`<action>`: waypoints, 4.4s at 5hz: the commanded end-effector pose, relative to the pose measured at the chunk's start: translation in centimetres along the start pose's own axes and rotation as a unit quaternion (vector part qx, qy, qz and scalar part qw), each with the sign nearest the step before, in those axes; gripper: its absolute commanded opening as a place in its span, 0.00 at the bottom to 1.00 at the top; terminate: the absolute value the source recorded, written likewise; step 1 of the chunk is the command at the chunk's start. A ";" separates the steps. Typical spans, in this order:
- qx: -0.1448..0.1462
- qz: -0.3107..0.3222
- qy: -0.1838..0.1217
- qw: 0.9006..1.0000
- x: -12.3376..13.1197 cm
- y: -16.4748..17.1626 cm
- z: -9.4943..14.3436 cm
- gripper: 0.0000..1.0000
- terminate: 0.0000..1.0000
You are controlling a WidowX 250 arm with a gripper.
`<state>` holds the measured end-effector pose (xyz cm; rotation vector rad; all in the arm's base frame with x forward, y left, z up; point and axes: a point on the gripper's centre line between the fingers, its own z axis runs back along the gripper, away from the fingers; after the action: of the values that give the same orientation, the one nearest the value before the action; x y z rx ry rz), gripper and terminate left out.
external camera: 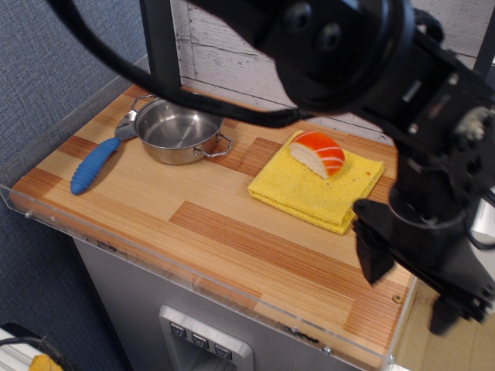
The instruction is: Move the bowl to the edge of the table
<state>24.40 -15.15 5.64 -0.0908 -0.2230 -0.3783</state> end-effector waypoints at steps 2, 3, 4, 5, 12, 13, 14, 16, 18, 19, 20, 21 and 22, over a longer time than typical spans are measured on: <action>0.015 -0.035 0.034 0.999 -0.5 11.0 0.7 1.00 0.00; 0.026 -0.065 0.052 0.996 -1.8 14.8 1.9 1.00 0.00; 0.034 -0.099 0.061 0.993 -3.3 18.1 3.0 1.00 0.00; 0.046 -0.114 0.079 0.989 -4.4 21.0 3.9 1.00 0.00; 0.049 -0.296 0.089 0.950 -2.3 28.0 0.2 1.00 0.00; 0.067 -0.300 0.098 0.946 -2.5 28.2 -0.2 1.00 0.00; 0.067 -0.298 0.095 0.947 -2.6 28.7 -0.5 1.00 0.00; 0.070 -0.304 0.096 0.945 -2.6 28.7 -0.4 0.00 0.00; 0.090 -0.297 0.086 0.947 -2.1 28.1 1.6 0.00 0.00; 0.104 -0.310 0.064 0.943 -1.5 27.1 2.9 0.00 0.00; 0.110 -0.309 0.061 0.943 -0.9 26.2 3.6 0.00 0.00; 0.106 -0.308 0.053 0.944 -0.4 25.1 3.9 0.00 0.00; 0.094 -0.298 0.054 0.948 -0.2 23.6 3.8 0.00 0.00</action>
<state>31.45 7.23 6.09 0.1489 -0.1279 -0.9526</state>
